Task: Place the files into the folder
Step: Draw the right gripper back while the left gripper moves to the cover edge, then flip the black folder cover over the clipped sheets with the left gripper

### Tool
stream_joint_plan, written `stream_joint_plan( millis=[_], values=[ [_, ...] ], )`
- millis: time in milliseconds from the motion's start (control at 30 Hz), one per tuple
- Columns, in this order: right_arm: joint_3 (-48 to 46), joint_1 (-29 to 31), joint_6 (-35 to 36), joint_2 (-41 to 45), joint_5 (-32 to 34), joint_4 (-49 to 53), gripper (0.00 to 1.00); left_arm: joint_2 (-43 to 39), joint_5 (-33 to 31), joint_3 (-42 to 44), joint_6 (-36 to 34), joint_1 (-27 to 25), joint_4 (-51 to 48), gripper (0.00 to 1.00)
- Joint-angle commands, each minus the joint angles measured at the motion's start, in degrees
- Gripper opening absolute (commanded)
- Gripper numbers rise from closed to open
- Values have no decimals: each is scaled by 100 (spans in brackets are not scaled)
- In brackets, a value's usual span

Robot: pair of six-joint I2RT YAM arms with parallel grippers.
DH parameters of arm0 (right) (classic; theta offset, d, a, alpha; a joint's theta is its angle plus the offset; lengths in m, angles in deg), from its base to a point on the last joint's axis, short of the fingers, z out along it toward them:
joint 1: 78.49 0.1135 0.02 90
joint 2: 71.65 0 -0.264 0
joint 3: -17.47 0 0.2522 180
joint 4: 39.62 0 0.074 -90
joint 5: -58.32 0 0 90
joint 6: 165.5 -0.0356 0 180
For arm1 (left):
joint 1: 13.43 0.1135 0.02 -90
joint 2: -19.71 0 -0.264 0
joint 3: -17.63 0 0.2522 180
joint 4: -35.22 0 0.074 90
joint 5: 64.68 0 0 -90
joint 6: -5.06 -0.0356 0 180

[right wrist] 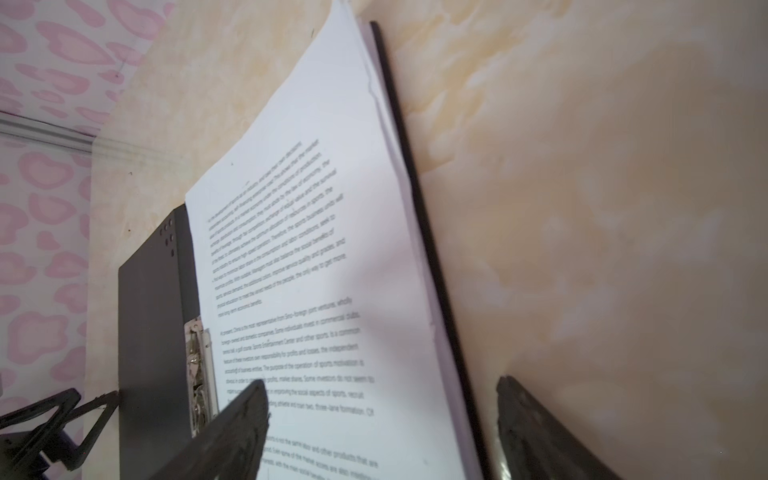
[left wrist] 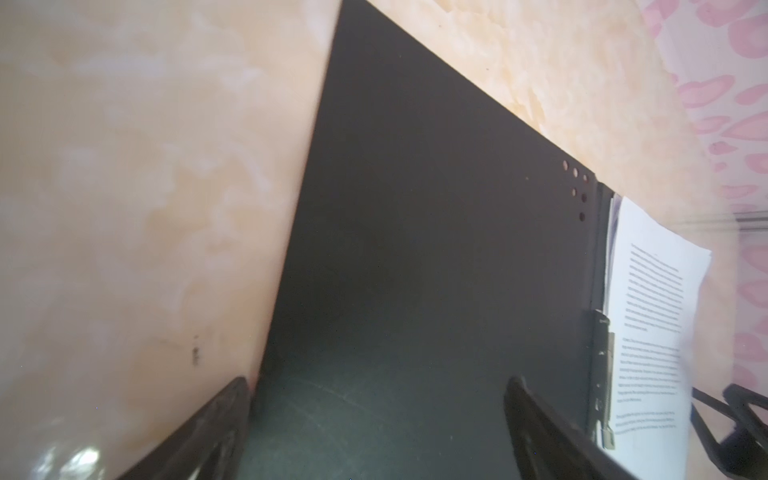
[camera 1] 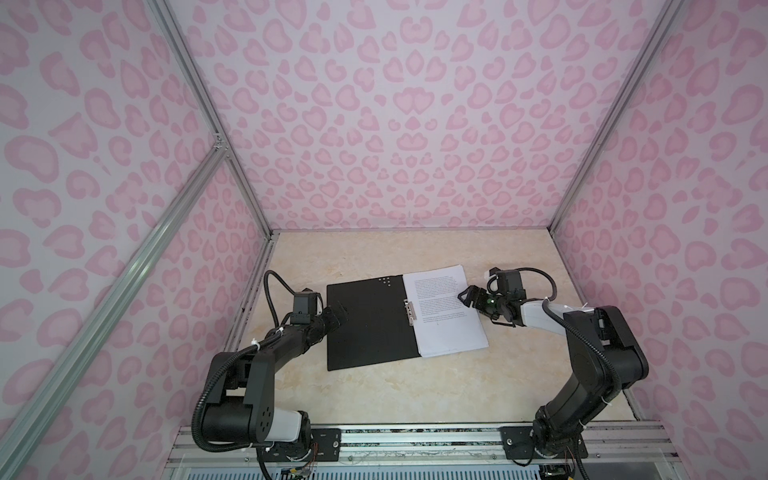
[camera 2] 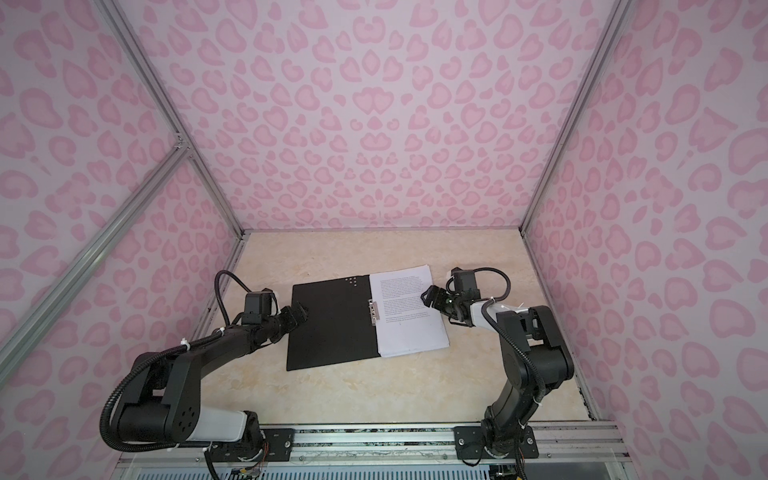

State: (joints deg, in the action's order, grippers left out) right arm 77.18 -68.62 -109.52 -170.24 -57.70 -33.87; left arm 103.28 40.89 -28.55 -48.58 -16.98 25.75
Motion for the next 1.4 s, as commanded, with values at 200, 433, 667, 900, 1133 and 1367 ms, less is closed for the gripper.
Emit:
stream_joint_plan(
  millis=[200,433,667,900,1133,1367],
  values=[
    [-119,112,-381,-177,-386,6,84,-42,1342,-145,421,-5,-418,98],
    [-166,160,-505,-248,-508,-172,82,-600,1778,-428,533,-4,-508,98],
    [-238,258,-702,-194,-648,-343,82,-1304,2133,-869,582,-172,-922,97],
    [-446,622,-1413,51,-513,-896,83,-2070,1917,-1726,467,-902,-1680,98],
    [-495,964,-2067,138,-316,-1768,86,-1464,1295,-2303,780,-2492,-1279,98],
    [-467,-34,-1567,1254,140,-682,97,385,1000,-3449,932,-3973,-728,98]
  ],
)
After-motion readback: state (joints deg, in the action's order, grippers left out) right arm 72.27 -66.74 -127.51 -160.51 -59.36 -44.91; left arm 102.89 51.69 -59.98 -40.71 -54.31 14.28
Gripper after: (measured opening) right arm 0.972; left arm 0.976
